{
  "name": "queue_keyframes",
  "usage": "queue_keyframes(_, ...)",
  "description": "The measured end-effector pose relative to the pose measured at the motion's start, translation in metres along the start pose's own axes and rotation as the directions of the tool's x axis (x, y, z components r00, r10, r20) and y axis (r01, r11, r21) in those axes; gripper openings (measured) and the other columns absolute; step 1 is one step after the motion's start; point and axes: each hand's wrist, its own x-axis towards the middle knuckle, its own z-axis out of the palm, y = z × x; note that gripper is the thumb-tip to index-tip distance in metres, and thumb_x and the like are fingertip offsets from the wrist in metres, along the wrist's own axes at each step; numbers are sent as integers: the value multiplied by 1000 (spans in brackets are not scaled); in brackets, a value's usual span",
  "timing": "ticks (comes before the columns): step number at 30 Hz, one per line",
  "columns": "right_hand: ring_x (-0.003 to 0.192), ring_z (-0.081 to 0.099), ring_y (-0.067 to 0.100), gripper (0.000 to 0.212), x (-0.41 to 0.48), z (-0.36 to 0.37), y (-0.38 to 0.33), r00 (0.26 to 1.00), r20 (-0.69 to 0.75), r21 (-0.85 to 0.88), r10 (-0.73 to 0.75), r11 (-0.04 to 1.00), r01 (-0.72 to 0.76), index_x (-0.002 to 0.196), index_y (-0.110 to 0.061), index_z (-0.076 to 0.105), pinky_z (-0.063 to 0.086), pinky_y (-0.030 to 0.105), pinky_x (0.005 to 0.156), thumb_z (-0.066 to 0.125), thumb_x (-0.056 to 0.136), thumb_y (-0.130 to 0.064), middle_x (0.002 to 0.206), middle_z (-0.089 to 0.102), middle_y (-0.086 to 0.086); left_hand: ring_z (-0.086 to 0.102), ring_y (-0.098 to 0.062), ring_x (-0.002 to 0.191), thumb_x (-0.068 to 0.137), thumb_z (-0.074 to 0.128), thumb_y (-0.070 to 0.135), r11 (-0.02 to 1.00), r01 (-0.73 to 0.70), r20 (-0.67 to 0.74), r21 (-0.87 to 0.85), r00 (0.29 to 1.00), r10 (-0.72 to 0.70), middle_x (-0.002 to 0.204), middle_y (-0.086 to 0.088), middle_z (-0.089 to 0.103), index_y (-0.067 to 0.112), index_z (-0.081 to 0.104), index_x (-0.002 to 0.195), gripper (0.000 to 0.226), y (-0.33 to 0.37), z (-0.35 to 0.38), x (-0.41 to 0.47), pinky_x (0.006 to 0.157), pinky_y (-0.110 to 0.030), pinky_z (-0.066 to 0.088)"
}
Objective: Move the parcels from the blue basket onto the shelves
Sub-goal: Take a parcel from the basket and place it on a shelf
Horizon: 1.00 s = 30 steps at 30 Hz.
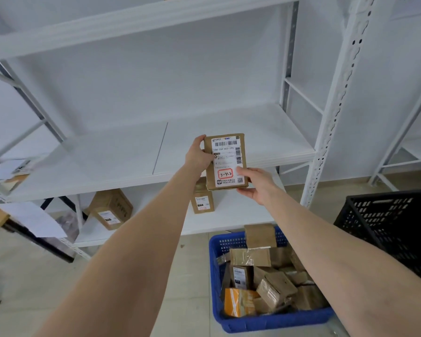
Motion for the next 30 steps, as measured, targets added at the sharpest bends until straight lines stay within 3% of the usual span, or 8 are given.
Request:
queue_keyframes(4, 95, 67, 26, 34, -3, 33, 15, 1000, -9, 1, 3, 1000, -3, 111, -7, 57, 57, 42, 86, 74, 82, -10, 101, 70, 11, 60, -30, 107, 84, 57, -7, 1000, 11, 30, -22, 1000, -10, 113, -10, 64, 27, 32, 143, 73, -21, -34, 2, 93, -48, 51)
queue_keyframes(8, 93, 67, 25, 30, -7, 75, 40, 1000, -7, -8, 14, 1000, -14, 111, -7, 59, 58, 36, 72, 72, 85, -11, 102, 70, 11, 60, -30, 107, 86, 57, -5, 999, 26, 34, -42, 999, -25, 122, -12, 58, 25, 35, 142, 67, -47, -77, 2, 89, -48, 53)
queue_keyframes(10, 92, 67, 26, 31, -8, 99, 57, 1000, -6, -13, 26, 1000, -26, 111, -7, 57, 57, 36, 69, 72, 85, -14, 102, 70, 11, 59, -28, 105, 87, 55, -5, 999, 33, 36, -39, 999, -32, 117, -9, 57, 24, 37, 141, 64, -62, -101, 1, 88, -47, 54)
queue_keyframes(13, 92, 67, 27, 37, -7, 135, 85, 999, 3, -20, 50, 999, -50, 112, -8, 55, 57, 38, 73, 74, 83, -20, 100, 70, 11, 59, -27, 102, 87, 53, -5, 999, 48, 53, -19, 998, -46, 105, -4, 57, 25, 40, 139, 61, -91, -137, -2, 86, -43, 55)
queue_keyframes(17, 95, 66, 26, 34, 3, 181, 127, 995, 36, -24, 88, 996, -87, 109, -8, 56, 53, 44, 92, 75, 82, -18, 101, 70, 11, 60, -29, 100, 87, 53, -4, 995, 93, 46, -29, 995, -91, 108, -6, 58, 21, 47, 133, 53, -140, -180, 3, 77, -37, 55)
queue_keyframes(22, 94, 68, 25, 43, 30, 233, 180, 986, 30, -46, 164, 986, -163, 116, -8, 57, 54, 46, 91, 77, 80, -17, 100, 71, 9, 58, -24, 94, 86, 53, -5, 989, 149, 5, -2, 989, -149, 119, -6, 56, 19, 48, 133, 52, -207, -214, 23, 80, -42, 56)
queue_keyframes(30, 94, 67, 28, 34, 117, 289, 256, 964, 3, -108, 267, 958, -265, 103, -7, 54, 54, 47, 90, 76, 81, -16, 100, 69, 12, 60, -24, 99, 85, 57, -3, 962, 273, -20, 27, 962, -273, 125, -6, 54, 19, 47, 133, 54, -317, -237, 93, 85, -45, 56)
